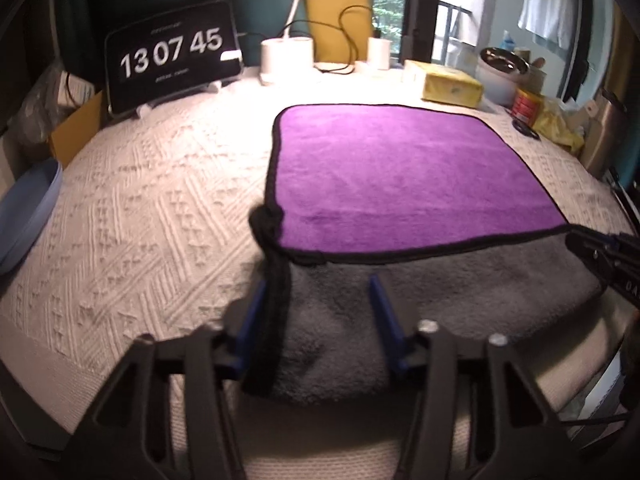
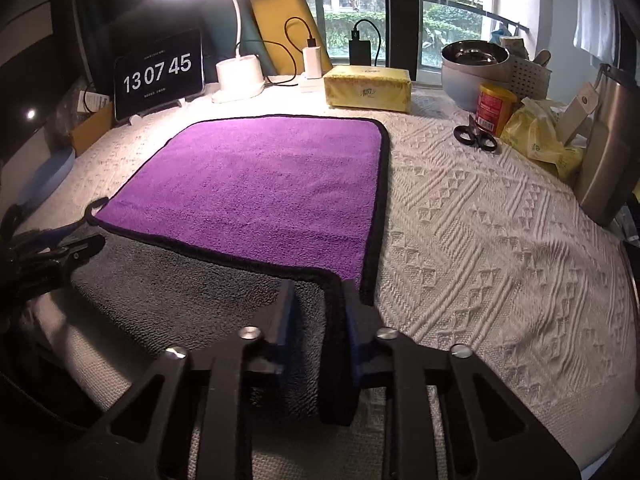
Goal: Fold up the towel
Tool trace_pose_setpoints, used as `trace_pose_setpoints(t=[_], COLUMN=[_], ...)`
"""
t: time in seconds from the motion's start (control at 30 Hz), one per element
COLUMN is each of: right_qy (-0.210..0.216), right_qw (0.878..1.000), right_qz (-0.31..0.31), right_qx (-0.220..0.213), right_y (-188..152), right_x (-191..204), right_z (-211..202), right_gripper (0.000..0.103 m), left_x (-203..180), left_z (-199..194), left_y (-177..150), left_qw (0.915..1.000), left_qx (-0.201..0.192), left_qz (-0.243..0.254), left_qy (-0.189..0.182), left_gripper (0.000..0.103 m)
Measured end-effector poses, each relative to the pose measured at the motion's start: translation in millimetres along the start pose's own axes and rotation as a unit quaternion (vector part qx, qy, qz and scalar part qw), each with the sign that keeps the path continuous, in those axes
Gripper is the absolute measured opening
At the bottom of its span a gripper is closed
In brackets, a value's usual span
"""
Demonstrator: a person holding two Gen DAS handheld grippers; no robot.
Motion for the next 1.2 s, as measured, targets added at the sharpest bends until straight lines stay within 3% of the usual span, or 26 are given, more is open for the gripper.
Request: trace_pose_setpoints(t=[0.03, 0.17, 0.4, 0.7, 0.8, 0.97, 1.07, 1.2], right_qy=[-0.004, -0.018, -0.024, -0.024, -0.026, -0.029, -0.03, -0.031], right_qw=[1.0, 0.999, 0.997, 0.992, 0.991, 0.991, 0.992, 0.994], right_qz=[-0.002, -0.002, 0.013, 0.021, 0.023, 0.024, 0.028, 0.033], right_qx=[-0.005, -0.035, -0.072, -0.12, -0.13, -0.129, -0.119, -0.1], right_y=[1, 8, 27, 63, 71, 72, 65, 53], right_x=[1, 0, 0, 5, 6, 4, 3, 1], right_z=[-3, -20, -40, -54, -57, -58, -57, -50], right_gripper=[0.008, 0.008, 0.008, 0.008, 0.008, 0.008, 0.008, 0.008], left_x=[-1, -4, -2, -2, 1, 14, 19, 24], left_z=[-2, -15, -45, -61, -52, -24, -13, -6], left_y=[1, 5, 25, 55, 58, 46, 31, 14], left_qw=[1.0, 0.9995, 0.996, 0.9917, 0.9933, 0.9981, 0.999, 0.9994], left_qx=[-0.004, -0.028, -0.081, -0.125, -0.113, -0.049, -0.022, -0.003], left_qz=[0.004, 0.012, 0.025, 0.029, 0.021, -0.014, -0.018, -0.021], left_qy=[0.004, 0.011, 0.026, 0.0, -0.013, -0.034, -0.036, -0.027], left_gripper=[0.032, 0.017, 0.017, 0.008, 0.008, 0.011, 0.021, 0.023])
Point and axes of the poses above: each gripper's, at about its wrist camera, not at the fingertips, and z roughly the way its jaws point, x to its left, y to its top, the point moved 5 cm from there along z, roughly the way its jaws point, and after that the axes turned 4 degrees about -y, right-handed, at the moved point
